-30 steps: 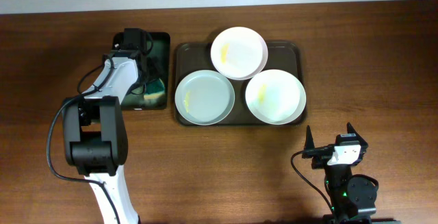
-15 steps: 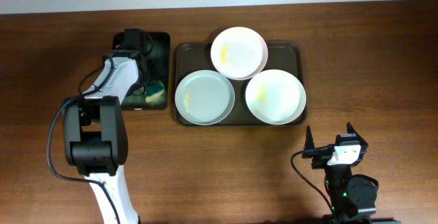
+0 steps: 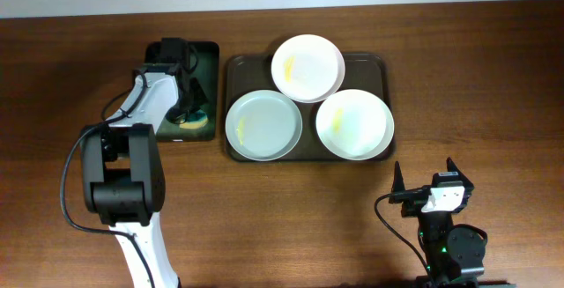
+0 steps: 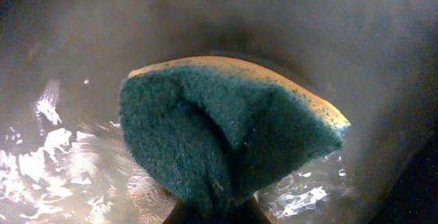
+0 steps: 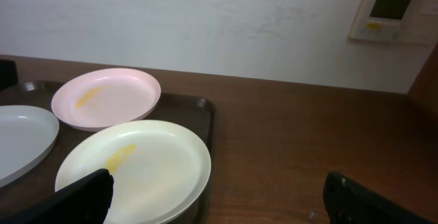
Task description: Clean dirty plates on tray and stack at the side
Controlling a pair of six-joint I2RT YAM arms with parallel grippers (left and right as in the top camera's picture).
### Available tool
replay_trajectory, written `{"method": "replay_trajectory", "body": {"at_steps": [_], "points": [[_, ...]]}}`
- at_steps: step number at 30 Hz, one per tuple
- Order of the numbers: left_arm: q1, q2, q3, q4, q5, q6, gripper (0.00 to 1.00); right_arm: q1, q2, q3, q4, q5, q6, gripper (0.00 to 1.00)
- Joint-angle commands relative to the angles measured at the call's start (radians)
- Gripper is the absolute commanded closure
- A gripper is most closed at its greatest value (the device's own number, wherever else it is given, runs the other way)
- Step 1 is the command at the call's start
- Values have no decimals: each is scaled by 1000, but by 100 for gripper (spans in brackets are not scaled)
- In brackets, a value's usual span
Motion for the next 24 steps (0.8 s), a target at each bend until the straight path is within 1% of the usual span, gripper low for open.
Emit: {"method": "replay_trajectory", "body": {"at_steps": [1,3,9,11,16,20,24], "points": [[3,21,93,-51,-2,-2,100,7,-6,-9,-3,12,5,2],[3,21,137,-93,-6,-2,100,7,-6,-9,-3,12,6,2],[3,21,344,-280,-36,-2,100,7,-6,-9,-3,12,5,2],[3,21,387,-305,-36,-2,100,7,-6,-9,-3,12,5,2],[5,26,402,-282,-39,-3,100,7,-6,-9,-3,12,5,2],[21,72,317,-182,10,-70,100,7,-6,-9,-3,12,6,2],[53,87,323,-180,20,-50,100,7,-6,-9,-3,12,5,2]]}}
